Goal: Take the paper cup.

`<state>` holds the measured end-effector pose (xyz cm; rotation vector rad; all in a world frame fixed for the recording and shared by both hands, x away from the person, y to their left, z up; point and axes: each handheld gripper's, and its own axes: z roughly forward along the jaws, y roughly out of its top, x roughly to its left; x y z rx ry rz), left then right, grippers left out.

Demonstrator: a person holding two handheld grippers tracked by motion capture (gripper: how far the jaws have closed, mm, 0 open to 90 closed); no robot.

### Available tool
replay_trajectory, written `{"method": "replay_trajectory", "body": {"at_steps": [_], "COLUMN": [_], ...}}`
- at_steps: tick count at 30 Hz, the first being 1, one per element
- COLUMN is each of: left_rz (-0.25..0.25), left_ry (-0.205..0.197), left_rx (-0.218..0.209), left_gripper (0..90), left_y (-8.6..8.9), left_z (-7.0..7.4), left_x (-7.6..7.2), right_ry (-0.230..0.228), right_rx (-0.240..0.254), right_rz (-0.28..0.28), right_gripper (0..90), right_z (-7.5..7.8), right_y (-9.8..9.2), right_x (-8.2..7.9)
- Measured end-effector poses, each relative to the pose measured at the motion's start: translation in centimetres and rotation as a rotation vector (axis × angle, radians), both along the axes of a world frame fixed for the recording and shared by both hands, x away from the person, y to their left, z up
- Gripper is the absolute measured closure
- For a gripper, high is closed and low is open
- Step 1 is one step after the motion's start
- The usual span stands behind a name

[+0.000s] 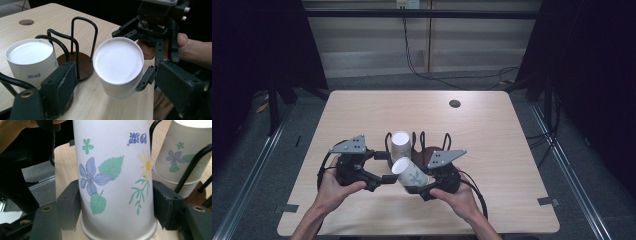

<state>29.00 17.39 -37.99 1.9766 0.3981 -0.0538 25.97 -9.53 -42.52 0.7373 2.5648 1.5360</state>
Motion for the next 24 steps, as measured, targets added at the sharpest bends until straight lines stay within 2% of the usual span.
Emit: {"method": "replay_trajectory", "body": {"at_steps": [13, 18, 20, 24], "left_rz": [-0.005, -0.020, -0.026, -0.036], "left_ry": [-0.028, -0.014, -0.020, -0.011], "left_rx": [0.030, 0.053, 0.061, 0.064], "left_gripper": [18.1, 18.3, 18.3, 18.3], "left_y": [-0.2, -0.4, -0.4, -0.5], "left_z": [-0.6, -1.0, -1.1, -1.1], "left_x": [-0.2, -0.2, -0.2, -0.2], "right_ry": [0.027, 0.057, 0.063, 0.075], "right_rx": [-0.062, -0.091, -0.108, -0.132], "right_rz": [-0.010, -0.002, 0.006, 0.022], "right_gripper": [32.0, 32.3, 32.3, 32.4], "right_z": [0.5, 0.4, 0.4, 0.3], "right_y": [-1.3, -1.4, -1.4, -1.3], "right_x": [0.4, 0.5, 0.5, 0.5]}}
